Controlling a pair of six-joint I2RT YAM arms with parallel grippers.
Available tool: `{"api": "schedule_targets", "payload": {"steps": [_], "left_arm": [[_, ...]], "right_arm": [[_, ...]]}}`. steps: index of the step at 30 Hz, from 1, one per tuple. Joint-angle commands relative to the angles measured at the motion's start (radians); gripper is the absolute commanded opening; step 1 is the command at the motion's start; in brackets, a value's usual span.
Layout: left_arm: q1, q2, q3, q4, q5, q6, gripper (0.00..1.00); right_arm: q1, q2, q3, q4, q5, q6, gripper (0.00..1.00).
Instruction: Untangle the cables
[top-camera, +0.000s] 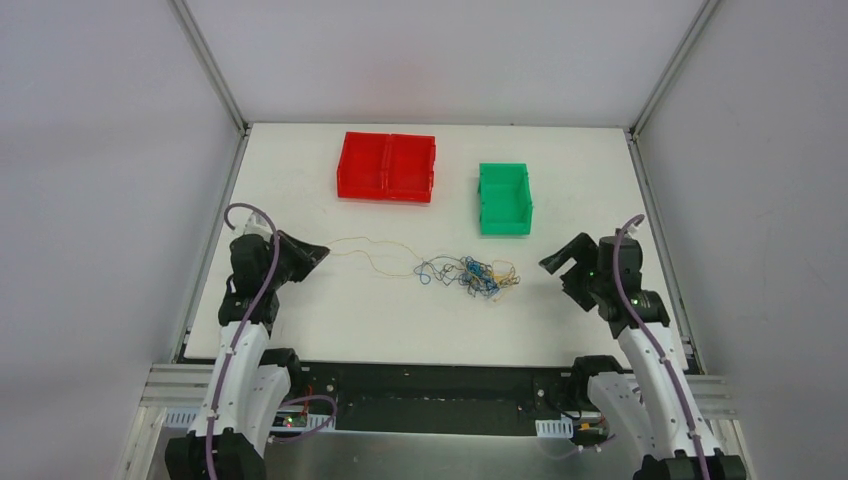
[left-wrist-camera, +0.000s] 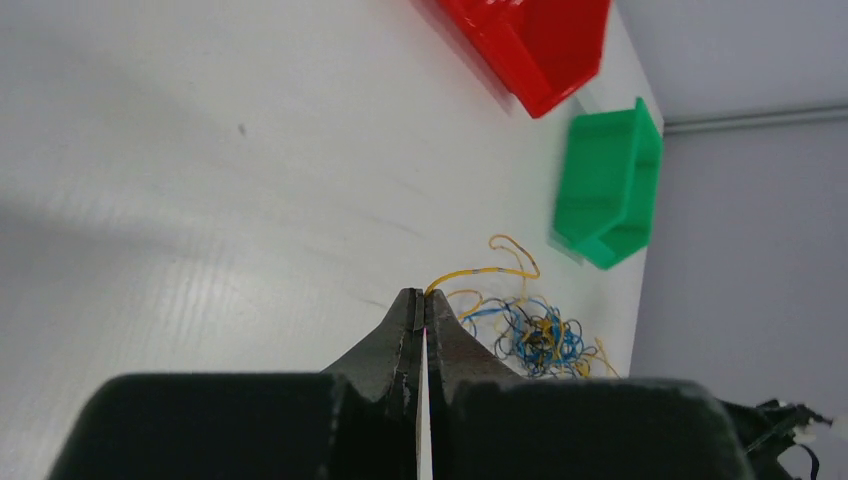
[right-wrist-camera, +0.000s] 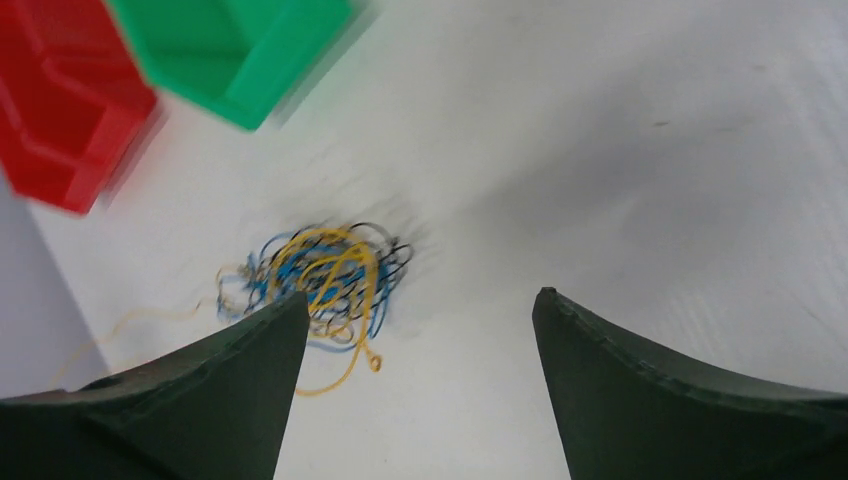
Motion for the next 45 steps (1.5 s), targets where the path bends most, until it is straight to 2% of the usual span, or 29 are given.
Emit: {"api": "schedule_targets", "payload": {"steps": [1,5,9,13,17,20,29,33,36,42,45], "left_arm": [[-0.024,-0.001,0.034,0.141,0.204,0.051,0.0],[-0.042,-0.008,0.079,0.139,0.228,0.027,0.0],[-0.043,0.002,0.141,0.099,0.234,0.012,0.0],[-0.044,0.02,0.208,0.049,0.274,0.016,0.0],[-0.044,0.036,0.271,0.059,0.356,0.027,0.0],[-0.044,0.041,0.305,0.057,0.394,0.029,0.0],[-0.043,0.066,0.403,0.029,0.432,0.017,0.0],[-0.044,0.086,0.477,-0.036,0.425,0.048,0.0],[-0.037,0.12,0.579,-0.211,0.335,0.118,0.0],[0.009,0.231,0.806,-0.409,0.17,0.226,0.0],[0.056,0.301,0.922,-0.485,0.112,0.238,0.0]], "right_arm": [[0.127,-0.047,0.016,0.216,-0.234,-0.12,0.86],[0.325,0.06,0.079,0.277,-0.195,-0.168,0.86],[0.499,0.194,0.172,0.315,-0.087,-0.194,0.83],[0.661,0.386,0.319,0.324,0.041,-0.252,0.85],[0.779,0.588,0.466,0.342,0.169,-0.32,0.91],[0.829,0.723,0.558,0.371,0.201,-0.365,0.9],[0.855,1.015,0.691,0.433,0.253,-0.353,0.87],[0.847,1.068,0.686,0.397,0.402,-0.299,0.76],[0.825,1.048,0.63,0.373,0.425,-0.253,0.72],[0.714,0.866,0.366,0.356,0.408,-0.143,0.72],[0.639,0.764,0.261,0.274,0.441,-0.107,0.72]]}}
